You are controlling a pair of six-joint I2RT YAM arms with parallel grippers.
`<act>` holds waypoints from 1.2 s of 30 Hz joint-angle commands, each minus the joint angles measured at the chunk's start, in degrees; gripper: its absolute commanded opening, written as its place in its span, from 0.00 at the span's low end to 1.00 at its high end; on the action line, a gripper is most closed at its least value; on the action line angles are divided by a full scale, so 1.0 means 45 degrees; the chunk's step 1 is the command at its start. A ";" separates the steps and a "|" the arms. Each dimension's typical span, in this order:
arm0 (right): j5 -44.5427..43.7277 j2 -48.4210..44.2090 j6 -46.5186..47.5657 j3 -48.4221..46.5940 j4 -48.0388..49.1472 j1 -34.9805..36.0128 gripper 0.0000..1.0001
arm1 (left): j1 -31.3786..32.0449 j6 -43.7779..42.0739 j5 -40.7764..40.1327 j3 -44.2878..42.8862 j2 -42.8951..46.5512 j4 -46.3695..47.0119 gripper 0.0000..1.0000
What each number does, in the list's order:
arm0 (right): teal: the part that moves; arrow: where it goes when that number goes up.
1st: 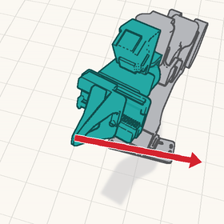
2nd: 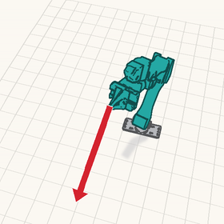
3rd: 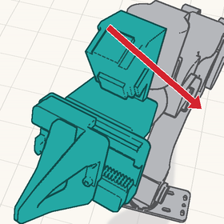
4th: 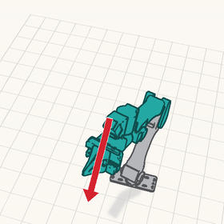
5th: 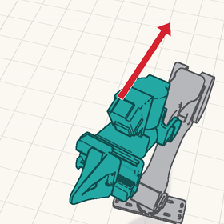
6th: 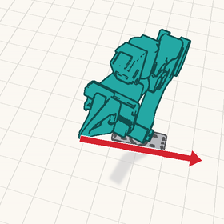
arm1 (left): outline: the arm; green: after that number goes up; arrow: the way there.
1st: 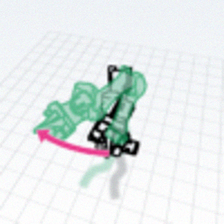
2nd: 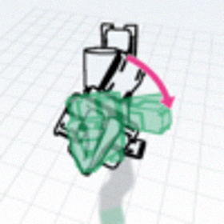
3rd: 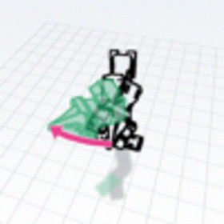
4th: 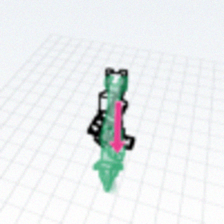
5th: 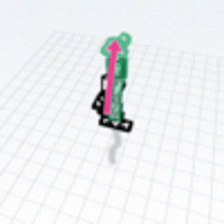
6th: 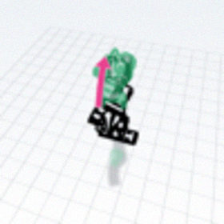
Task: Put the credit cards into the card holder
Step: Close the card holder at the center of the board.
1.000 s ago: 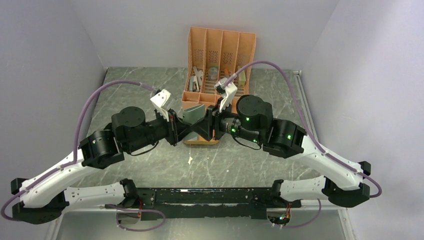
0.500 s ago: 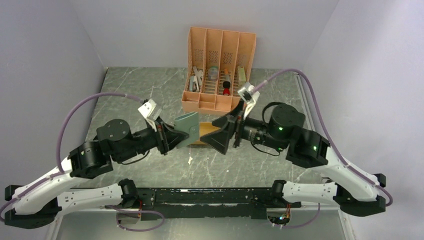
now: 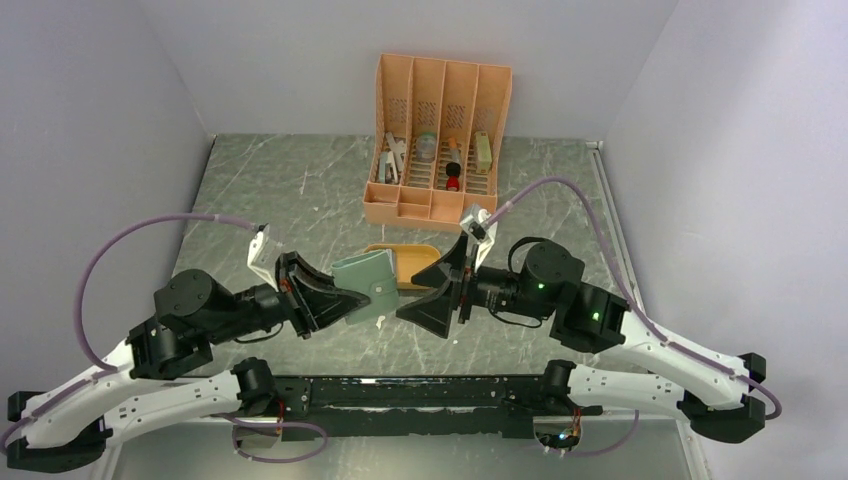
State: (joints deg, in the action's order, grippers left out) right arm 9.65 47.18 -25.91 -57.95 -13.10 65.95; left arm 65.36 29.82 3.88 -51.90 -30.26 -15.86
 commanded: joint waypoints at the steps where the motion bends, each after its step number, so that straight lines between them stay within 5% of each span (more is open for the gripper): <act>1: 0.0999 -0.0250 -0.0628 0.0445 0.2093 -0.0013 0.86 | 0.0053 0.0295 0.1864 -0.0030 0.0014 0.2482 0.05; 11: 0.1961 -0.0316 -0.1946 0.1286 0.4598 -0.0009 0.82 | 0.0046 0.0179 0.2797 -0.0211 -0.0323 0.3301 0.05; 16: 0.2633 0.0192 -0.2376 0.1208 0.5421 -0.0020 0.73 | 0.0045 0.0206 0.2736 -0.0310 -0.0381 0.3382 0.05; 24: 0.3588 0.0948 -0.2896 0.0963 0.5987 -0.0013 0.42 | 0.0055 0.0403 0.2681 -0.0374 -0.0475 0.3968 0.05; 28: 0.3480 0.1118 -0.2720 0.0725 0.5721 0.0008 0.17 | 0.0048 0.0389 0.2400 -0.0467 -0.0555 0.4002 0.05; 33: 0.2369 0.0742 -0.1486 0.0306 0.4522 0.0029 0.04 | 0.0045 0.0588 0.1783 -0.0535 -0.0541 0.3720 0.51; 36: 0.1795 0.0671 -0.0535 -0.0082 0.3824 0.0064 0.02 | 0.0045 0.1034 0.1624 -0.0027 -0.0334 0.4216 0.67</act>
State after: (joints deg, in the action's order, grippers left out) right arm 22.24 51.46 -34.50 -54.81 8.14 66.08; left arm 65.36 32.34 12.95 -52.34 -32.80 -1.85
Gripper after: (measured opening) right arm 0.143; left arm 0.607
